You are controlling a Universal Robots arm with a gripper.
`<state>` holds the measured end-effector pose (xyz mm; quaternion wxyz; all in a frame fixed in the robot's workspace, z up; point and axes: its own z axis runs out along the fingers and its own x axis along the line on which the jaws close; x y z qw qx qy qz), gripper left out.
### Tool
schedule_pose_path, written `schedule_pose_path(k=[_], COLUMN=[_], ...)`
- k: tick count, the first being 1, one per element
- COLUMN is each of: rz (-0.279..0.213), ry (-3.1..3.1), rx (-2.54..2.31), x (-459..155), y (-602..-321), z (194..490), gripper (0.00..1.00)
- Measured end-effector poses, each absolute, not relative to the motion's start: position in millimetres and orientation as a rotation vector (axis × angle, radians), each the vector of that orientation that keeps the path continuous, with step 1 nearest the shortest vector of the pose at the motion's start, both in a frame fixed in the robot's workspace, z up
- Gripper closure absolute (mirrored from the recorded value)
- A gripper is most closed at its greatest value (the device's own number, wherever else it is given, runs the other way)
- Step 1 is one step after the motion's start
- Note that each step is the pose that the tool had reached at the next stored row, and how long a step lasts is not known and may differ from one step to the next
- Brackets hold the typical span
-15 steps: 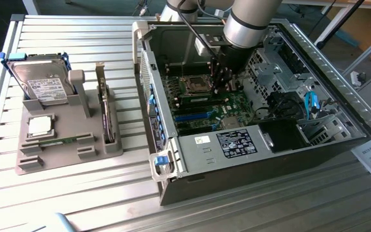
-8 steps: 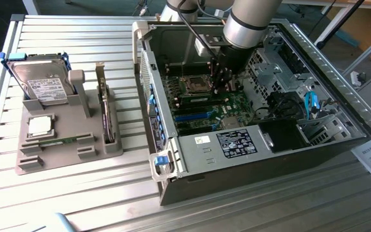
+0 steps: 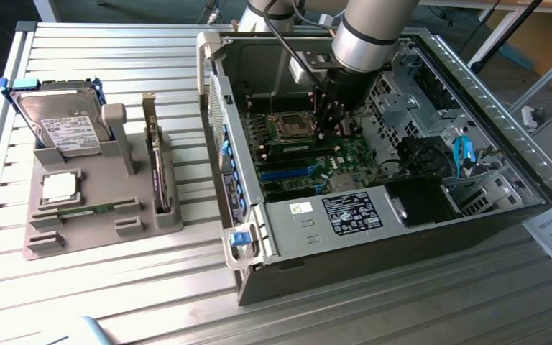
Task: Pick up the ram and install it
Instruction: 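Insert the ram into the slot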
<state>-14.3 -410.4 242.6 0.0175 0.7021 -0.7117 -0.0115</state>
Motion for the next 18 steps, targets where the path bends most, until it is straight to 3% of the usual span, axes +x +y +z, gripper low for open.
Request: schedule_pose_path(k=[18], rz=[-0.036], ry=[-2.211], rx=[2.182], x=[-14.3], y=[-409.6], z=[241.1], gripper=[0.88])
